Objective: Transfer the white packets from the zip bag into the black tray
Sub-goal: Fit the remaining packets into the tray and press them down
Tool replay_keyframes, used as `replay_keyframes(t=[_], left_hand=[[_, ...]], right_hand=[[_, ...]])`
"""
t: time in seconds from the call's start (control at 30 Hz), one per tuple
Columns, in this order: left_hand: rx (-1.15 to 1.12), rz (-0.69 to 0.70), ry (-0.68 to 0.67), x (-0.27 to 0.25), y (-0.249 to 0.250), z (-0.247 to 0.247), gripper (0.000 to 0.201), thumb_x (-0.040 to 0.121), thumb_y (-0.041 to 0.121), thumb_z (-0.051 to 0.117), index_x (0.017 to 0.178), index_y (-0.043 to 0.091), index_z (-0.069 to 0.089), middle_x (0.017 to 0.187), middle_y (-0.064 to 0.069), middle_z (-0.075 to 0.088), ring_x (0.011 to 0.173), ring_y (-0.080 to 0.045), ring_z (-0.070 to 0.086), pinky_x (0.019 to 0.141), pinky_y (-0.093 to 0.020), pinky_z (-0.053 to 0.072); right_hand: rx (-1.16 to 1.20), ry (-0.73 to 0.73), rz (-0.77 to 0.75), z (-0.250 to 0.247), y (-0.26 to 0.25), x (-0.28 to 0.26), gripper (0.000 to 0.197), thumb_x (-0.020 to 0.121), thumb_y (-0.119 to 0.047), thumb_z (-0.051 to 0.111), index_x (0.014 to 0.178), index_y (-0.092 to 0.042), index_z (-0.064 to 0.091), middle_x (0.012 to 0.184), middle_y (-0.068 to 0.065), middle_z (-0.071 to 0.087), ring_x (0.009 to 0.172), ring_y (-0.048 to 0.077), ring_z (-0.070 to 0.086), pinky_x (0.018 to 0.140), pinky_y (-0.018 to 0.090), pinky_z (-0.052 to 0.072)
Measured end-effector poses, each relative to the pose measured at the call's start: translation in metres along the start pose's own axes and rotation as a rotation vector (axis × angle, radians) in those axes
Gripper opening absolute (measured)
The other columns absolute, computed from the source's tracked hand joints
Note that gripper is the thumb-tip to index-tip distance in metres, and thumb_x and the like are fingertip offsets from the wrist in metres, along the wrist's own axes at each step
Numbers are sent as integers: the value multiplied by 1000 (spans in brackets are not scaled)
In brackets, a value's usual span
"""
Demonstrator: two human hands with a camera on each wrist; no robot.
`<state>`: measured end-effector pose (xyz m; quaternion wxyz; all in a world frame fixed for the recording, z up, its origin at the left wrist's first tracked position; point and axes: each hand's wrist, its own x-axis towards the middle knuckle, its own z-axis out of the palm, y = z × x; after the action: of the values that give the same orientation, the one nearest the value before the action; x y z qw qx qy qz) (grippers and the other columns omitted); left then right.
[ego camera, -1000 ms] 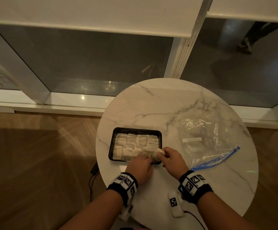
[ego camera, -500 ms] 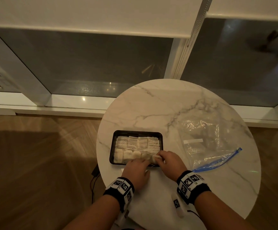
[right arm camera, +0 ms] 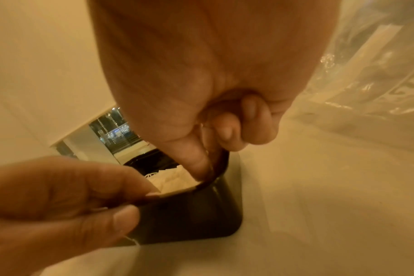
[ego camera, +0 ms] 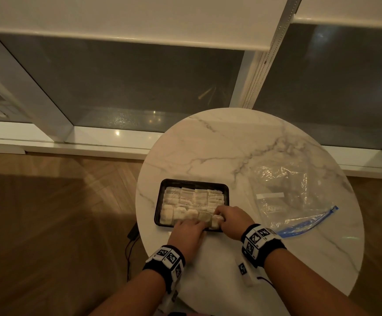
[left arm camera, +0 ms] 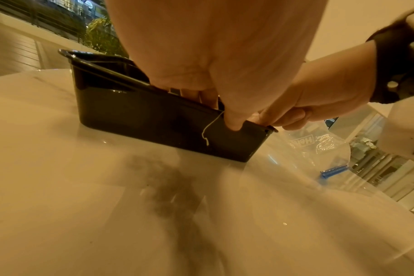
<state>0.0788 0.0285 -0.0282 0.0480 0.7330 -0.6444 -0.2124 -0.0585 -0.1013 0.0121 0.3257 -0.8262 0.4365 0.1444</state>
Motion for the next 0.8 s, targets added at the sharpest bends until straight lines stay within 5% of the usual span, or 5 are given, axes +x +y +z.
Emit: replay_keyframes(t=[0.2,0.37,0.47,0.6,0.8], left_hand=[[11,-1,-5,-2,4,-2,31,102,35,37,126,29,57,124,3,63,113,-21,55,100,-39,36],[17,-19,33,-4,6,-3,33,100,38,37,123,28,59,122,3,61,114,-19,52,98,-38,37],[45,-86,40,-6,6,-3,37,98,45,32,119,29,58,117,4,58,111,-19,50,97,-38,38],[58,-135,26,-6,6,-2,41,98,51,28,116,30,58,116,2,57,110,-21,50,98,-39,36],[55,-149,-30,-4,8,-3,43,97,55,28,121,33,57,119,0,56,115,-22,47,102,-42,32]], right_hand=[[-108,110,-2,10,2,-1,21,91,-20,50,107,-29,59,103,4,68,91,25,64,75,35,53],[36,282,-51,13,7,-9,37,87,-18,59,122,-27,56,116,-4,57,94,19,62,79,33,54],[124,365,-131,16,11,-17,32,88,-19,60,119,-22,58,108,-6,55,95,12,56,83,25,49],[-72,294,-247,26,12,-30,14,91,-38,53,94,-27,62,95,-11,59,94,10,49,86,31,44],[-377,106,-191,42,7,-33,37,101,-38,33,127,-24,55,130,-3,55,125,18,43,103,46,28]])
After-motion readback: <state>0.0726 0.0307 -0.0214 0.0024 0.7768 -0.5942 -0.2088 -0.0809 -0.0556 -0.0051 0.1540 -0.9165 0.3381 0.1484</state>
